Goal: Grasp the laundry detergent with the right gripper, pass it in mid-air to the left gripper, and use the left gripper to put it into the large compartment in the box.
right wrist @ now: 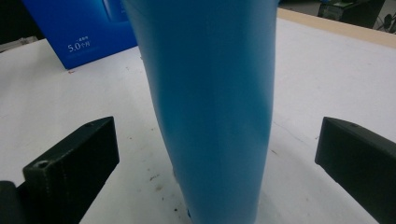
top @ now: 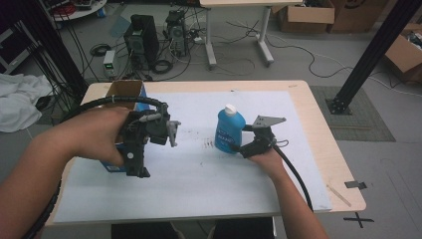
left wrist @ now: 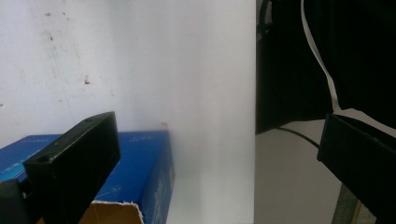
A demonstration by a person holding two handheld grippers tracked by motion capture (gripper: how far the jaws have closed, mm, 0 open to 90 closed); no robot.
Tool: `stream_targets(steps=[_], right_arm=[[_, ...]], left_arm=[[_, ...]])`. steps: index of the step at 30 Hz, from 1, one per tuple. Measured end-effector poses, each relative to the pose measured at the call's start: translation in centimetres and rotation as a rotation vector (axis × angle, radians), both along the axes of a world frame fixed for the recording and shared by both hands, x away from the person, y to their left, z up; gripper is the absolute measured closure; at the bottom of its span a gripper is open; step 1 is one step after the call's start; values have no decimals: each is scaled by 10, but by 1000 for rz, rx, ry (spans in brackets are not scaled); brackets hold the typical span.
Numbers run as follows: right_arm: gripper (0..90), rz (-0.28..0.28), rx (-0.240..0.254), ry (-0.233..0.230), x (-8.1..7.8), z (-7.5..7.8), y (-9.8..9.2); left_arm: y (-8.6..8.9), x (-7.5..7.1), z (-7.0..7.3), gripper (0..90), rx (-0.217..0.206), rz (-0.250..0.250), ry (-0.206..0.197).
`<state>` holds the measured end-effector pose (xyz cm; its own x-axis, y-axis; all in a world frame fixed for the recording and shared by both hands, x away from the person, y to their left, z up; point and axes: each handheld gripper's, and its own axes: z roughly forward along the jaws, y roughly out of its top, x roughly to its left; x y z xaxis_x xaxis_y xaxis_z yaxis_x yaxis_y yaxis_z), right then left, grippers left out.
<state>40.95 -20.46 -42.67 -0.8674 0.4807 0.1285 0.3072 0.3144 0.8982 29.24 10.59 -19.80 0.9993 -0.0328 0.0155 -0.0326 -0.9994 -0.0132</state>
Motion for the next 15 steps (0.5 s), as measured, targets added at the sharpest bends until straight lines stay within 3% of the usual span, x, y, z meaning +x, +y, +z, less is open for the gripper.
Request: stream_targets(steps=[15], right_arm=[[0,3,-5,-7,11,-9,20]], left_arm=[[6,-1,-1,0,0,12,3]])
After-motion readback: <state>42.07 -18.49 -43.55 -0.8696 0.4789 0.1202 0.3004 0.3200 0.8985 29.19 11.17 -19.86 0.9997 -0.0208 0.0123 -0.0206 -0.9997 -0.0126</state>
